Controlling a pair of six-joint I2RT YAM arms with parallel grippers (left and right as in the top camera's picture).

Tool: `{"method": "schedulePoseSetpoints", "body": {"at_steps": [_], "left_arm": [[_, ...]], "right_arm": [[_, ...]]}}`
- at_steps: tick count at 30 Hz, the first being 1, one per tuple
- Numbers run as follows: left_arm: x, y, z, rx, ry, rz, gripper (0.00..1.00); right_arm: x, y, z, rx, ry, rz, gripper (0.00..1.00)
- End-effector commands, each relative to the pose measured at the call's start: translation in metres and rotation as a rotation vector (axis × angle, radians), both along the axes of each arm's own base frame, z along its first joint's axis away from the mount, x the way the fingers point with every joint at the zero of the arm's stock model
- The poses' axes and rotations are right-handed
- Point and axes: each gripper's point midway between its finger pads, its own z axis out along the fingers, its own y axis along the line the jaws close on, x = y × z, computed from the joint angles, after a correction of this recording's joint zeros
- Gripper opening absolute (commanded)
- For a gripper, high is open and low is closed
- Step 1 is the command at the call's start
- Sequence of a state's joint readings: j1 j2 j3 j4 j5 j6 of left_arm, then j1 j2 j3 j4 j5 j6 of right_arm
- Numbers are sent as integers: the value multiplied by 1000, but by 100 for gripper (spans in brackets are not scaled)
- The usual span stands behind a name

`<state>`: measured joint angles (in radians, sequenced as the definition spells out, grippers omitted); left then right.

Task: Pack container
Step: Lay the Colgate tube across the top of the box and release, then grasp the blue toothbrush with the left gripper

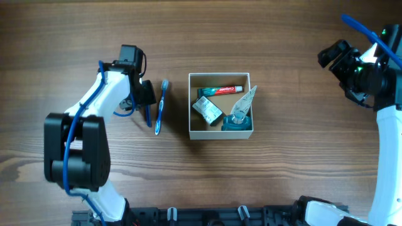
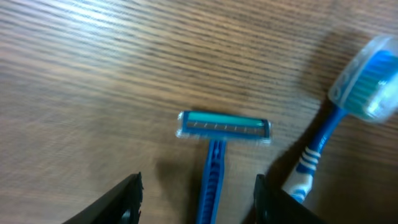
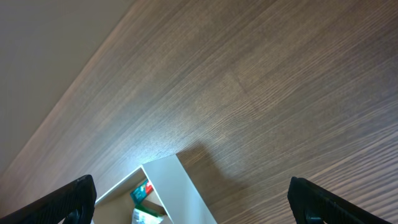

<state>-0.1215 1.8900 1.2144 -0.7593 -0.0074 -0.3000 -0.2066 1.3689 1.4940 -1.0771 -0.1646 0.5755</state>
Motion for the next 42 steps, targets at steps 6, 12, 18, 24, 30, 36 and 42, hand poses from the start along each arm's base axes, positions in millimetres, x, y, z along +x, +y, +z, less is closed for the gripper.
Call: {"method": "schedulePoseSetpoints", "body": {"at_steps": [6, 12, 18, 24, 30, 36, 42], "left_arm": [[-2, -7, -32, -30, 55, -65, 44], [-4, -6, -27, -22, 61, -111, 7], [3, -11, 43, -26, -8, -127, 4], [-6, -64, 138, -128, -220, -179, 4], [-13, -157, 157, -172, -362, -303, 4], [-10, -202, 105, -193, -283, -354, 43], [10, -161, 168, -188, -374, -273, 68]], "right_arm": [[1, 2, 1, 14, -6, 1, 100], [1, 2, 1, 14, -6, 1, 100], [1, 2, 1, 14, -6, 0, 100], [1, 2, 1, 14, -6, 1, 100], [1, 2, 1, 14, -6, 0, 100], [1, 2, 1, 14, -6, 0, 100], [1, 2, 1, 14, -6, 1, 100]]}}
